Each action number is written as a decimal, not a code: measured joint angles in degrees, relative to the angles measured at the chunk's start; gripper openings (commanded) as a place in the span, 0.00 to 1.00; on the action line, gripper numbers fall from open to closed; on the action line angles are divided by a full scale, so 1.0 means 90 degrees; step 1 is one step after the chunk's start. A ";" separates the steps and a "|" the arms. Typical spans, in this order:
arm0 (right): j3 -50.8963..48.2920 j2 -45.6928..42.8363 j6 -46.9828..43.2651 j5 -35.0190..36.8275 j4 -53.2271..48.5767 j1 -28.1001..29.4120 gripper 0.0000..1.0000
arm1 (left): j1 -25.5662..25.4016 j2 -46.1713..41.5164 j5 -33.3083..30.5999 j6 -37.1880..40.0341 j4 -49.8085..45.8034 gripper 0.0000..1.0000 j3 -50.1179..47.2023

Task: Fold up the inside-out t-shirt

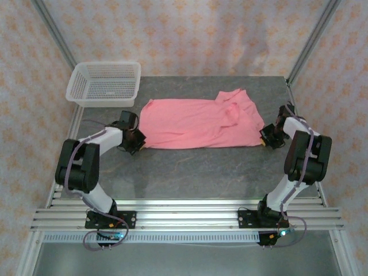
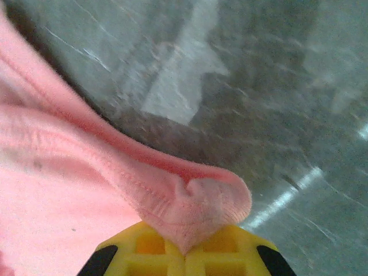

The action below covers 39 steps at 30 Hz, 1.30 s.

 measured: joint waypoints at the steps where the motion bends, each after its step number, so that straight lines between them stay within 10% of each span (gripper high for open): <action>1: -0.0175 -0.0158 0.0022 0.0024 -0.0034 0.0002 0.00 | 0.0034 -0.0189 -0.0005 0.0058 -0.0121 0.00 -0.0158; 8: -0.1559 -0.1853 0.0617 0.0588 -0.0675 0.0002 0.00 | -0.0034 -0.1518 0.0117 0.0219 -0.0930 0.00 -0.1224; 10: -0.1931 -0.2382 0.0843 0.0707 -0.0809 0.0002 0.02 | -0.0100 -0.1865 0.0155 0.0202 -0.1103 0.19 -0.1360; 12: -0.2161 -0.2764 0.0974 0.0726 -0.0928 0.0002 0.27 | -0.0197 -0.2183 0.0153 0.0197 -0.1236 0.49 -0.1418; 16: -0.1600 -0.2608 0.0724 0.0685 -0.1078 0.0097 0.41 | -0.0248 -0.2674 -0.0046 0.0277 -0.1678 0.63 -0.1168; 29: 0.5292 0.2562 -0.1797 0.0935 -0.1239 0.1603 0.42 | -0.0248 -0.0964 -0.0379 0.1154 -0.1452 0.62 0.1695; 39: 0.6387 0.4027 -0.2329 0.1056 -0.2038 0.1557 0.41 | -0.0248 -0.0731 -0.0352 0.1552 -0.1537 0.63 0.1795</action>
